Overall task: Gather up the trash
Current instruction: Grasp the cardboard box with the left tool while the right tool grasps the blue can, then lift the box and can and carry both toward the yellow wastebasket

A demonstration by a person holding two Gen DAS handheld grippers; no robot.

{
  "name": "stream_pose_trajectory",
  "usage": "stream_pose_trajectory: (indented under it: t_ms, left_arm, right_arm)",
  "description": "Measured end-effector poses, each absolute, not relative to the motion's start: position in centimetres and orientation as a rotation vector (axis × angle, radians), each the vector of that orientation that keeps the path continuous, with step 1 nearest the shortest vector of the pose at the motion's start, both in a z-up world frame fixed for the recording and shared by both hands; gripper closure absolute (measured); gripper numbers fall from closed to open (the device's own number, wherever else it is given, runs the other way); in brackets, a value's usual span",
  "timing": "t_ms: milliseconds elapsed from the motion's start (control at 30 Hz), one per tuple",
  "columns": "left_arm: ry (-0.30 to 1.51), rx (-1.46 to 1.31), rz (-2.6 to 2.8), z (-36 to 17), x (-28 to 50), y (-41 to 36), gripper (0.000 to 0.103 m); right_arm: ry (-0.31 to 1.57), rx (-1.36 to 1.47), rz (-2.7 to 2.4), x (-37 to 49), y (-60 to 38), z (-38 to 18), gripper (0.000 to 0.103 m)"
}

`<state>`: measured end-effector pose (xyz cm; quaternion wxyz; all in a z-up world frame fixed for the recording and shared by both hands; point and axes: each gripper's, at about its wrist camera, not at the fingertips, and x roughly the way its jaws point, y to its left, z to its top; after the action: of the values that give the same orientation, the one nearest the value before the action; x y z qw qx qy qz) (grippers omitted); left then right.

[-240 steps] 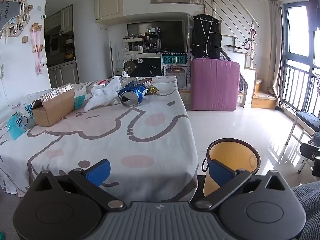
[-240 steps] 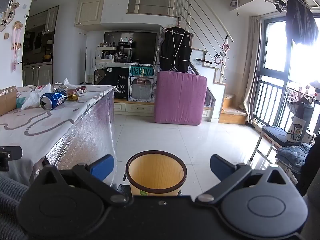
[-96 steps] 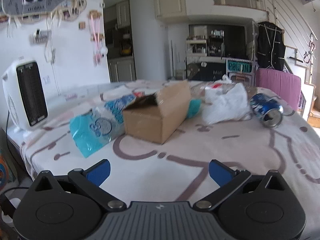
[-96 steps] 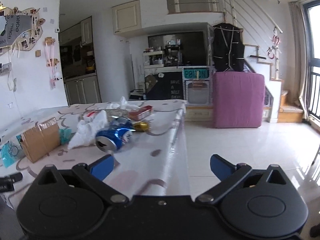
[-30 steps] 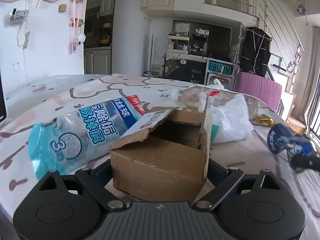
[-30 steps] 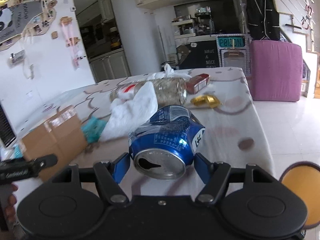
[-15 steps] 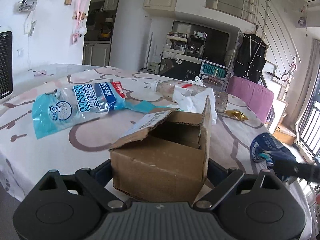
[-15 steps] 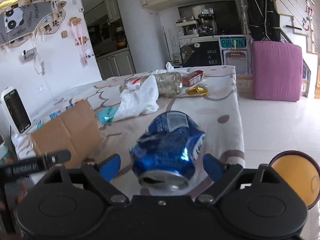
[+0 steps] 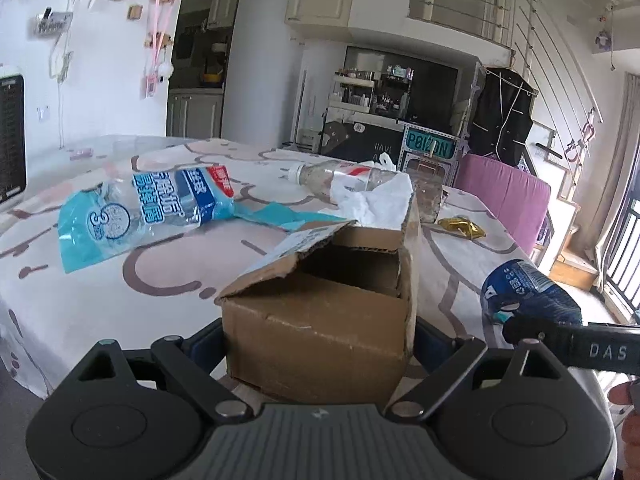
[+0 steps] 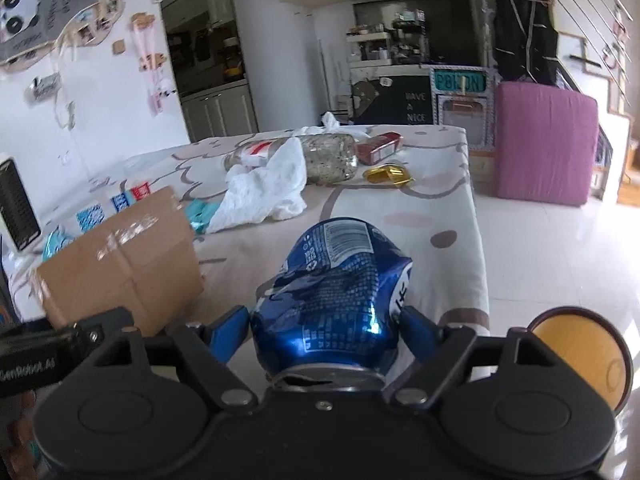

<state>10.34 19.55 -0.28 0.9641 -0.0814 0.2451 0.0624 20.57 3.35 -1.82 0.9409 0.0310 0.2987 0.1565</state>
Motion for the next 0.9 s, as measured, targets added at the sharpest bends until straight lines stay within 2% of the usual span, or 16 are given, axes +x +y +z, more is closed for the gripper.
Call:
stream_pose_trajectory:
  t_ms: [500,900]
  left_arm:
    - [0.453,-0.166,0.101,1.5,9.2,18.7,0.011]
    - [0.522,-0.14,0.049,0.0,10.3,17.7,0.01]
  right_arm:
    - [0.531,0.095,0.363,18.0,1.5,0.3,0.023]
    - [0.596,0.15,0.457,16.5,-0.3,-2.1,0.022]
